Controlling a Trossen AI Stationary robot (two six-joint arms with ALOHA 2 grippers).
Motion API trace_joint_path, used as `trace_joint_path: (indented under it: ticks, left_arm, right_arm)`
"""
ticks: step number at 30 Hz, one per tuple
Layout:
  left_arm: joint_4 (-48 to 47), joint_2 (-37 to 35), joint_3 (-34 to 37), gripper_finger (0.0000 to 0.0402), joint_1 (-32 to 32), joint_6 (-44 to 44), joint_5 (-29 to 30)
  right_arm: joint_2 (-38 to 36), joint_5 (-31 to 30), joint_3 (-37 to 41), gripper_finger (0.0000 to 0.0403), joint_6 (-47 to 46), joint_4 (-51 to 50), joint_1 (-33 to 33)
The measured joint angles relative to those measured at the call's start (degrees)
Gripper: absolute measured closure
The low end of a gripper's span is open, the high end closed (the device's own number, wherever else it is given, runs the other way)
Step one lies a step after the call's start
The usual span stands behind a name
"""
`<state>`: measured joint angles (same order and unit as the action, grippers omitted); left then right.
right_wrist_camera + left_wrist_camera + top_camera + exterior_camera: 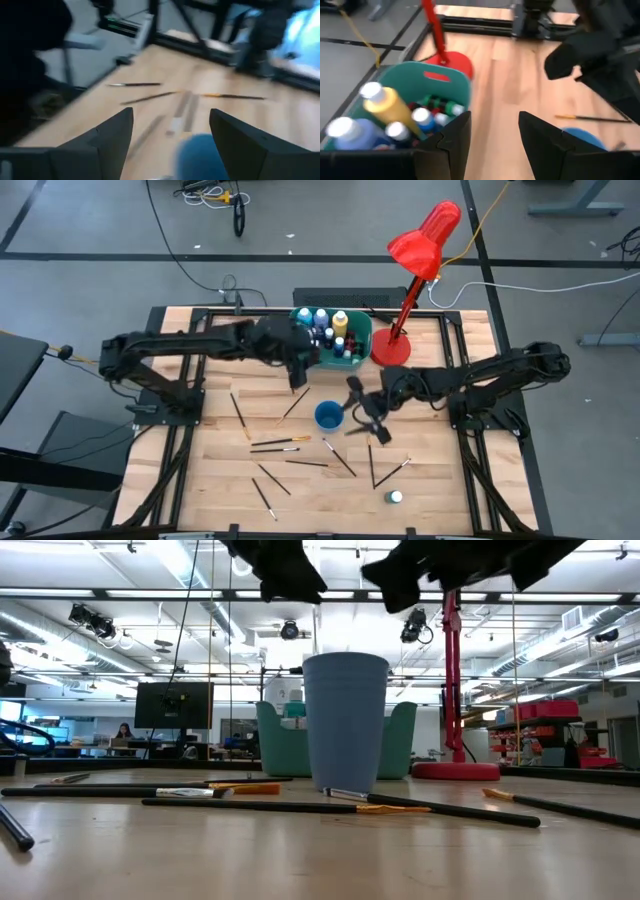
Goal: Pick & Place Paint Supplies
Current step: Put the light green paint bottle into the green bin
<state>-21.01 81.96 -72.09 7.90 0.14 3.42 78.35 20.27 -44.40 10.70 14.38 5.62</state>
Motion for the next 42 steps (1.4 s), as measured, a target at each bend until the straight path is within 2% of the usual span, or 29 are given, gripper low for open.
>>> trace_joint_path:
  ticks: [3, 5, 8, 12, 14, 16, 21, 24, 33, 42]
  left_arm:
    - [0.8, -0.5, 1.7, 0.0226, -2.4, -0.9, 0.9]
    - [3.5, -0.5, 3.1, 0.0226, -3.7, -1.8, 2.2]
    - [5.4, -0.6, 4.5, 0.0226, -4.9, -4.2, 3.0]
    - [5.6, -0.6, 4.7, 0.0226, -6.3, -7.9, 3.3]
    - [5.7, -0.6, 4.7, 0.0226, -7.1, -10.0, 3.3]
    - [6.6, -0.6, 4.7, 0.0226, -7.9, -11.8, 3.3]
    - [9.6, -0.6, 4.7, 0.0226, -10.4, -13.3, 3.3]
    - [11.0, -0.5, 4.7, 0.0226, -11.7, -13.4, 3.2]
    - [12.4, -0.5, 4.7, 0.0226, -13.3, -14.2, 2.7]
    - [19.4, -0.5, 4.7, 0.0226, -13.5, -14.5, -4.0]
  right_arm:
    - [0.0, 0.4, 0.0, 0.0137, -4.7, -2.1, 3.6]
    - [0.0, 3.8, 0.1, 0.0138, -5.7, -1.8, 6.1]
    - [0.0, 14.1, 0.1, 0.0145, -5.7, 0.2, 10.0]
    - [0.0, 32.6, 0.0, 0.0157, -5.8, -1.7, 14.1]
    - [0.0, 37.1, 0.0, 0.0163, -3.4, -3.7, 16.1]
    - [0.0, 35.1, 0.0, 0.0167, 1.0, -6.4, 18.5]
    - [1.6, 15.8, 0.1, 0.017, 10.3, -12.9, 25.1]
    - [3.7, 9.3, 0.1, 0.017, 12.4, -13.3, 27.7]
    - [9.8, 8.7, 0.3, 0.0171, 15.4, -13.4, 28.6]
    - [11.0, 7.6, 2.0, 0.0212, 15.5, -10.7, 26.8]
